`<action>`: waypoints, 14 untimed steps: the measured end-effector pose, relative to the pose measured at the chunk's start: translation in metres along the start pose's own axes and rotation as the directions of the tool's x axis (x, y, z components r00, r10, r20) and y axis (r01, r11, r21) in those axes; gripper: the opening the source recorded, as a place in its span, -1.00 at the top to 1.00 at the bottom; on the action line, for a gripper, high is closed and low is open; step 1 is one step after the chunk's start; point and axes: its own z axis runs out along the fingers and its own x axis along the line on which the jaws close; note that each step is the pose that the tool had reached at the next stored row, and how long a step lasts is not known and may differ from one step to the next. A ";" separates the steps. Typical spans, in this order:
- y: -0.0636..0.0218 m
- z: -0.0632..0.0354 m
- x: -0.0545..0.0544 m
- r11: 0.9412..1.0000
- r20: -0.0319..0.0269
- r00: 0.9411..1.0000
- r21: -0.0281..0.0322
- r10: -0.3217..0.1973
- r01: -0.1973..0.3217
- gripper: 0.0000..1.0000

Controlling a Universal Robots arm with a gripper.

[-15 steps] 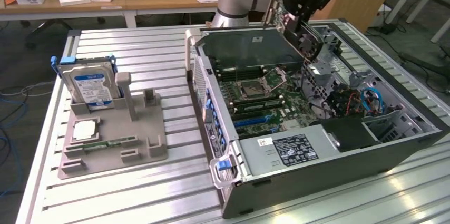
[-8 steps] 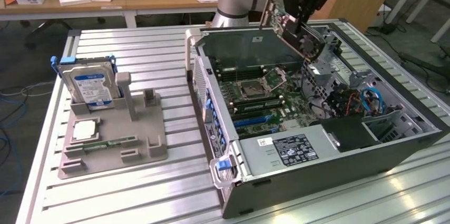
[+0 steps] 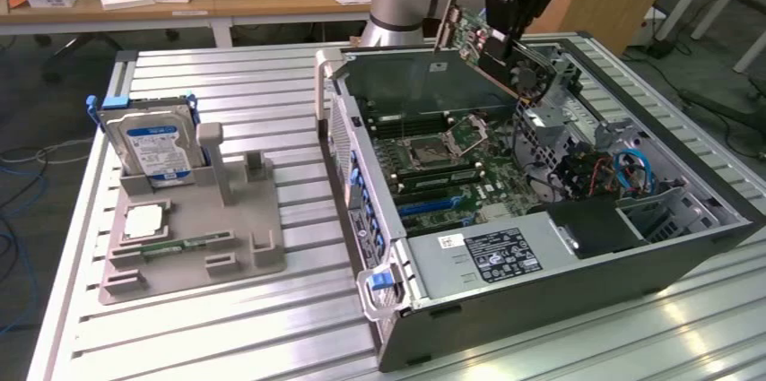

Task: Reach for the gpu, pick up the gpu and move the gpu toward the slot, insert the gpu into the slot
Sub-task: 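Insert the gpu into the slot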

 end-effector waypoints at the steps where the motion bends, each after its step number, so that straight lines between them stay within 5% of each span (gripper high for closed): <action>1: 0.0000 0.0003 0.000 1.000 -0.001 1.000 0.000 -0.018 0.018 0.47; 8: -0.0001 0.0023 0.000 0.990 -0.006 0.990 -0.003 -0.139 0.139 0.47; 14: -0.0002 0.0043 0.000 0.971 -0.011 0.971 -0.005 -0.238 0.238 0.47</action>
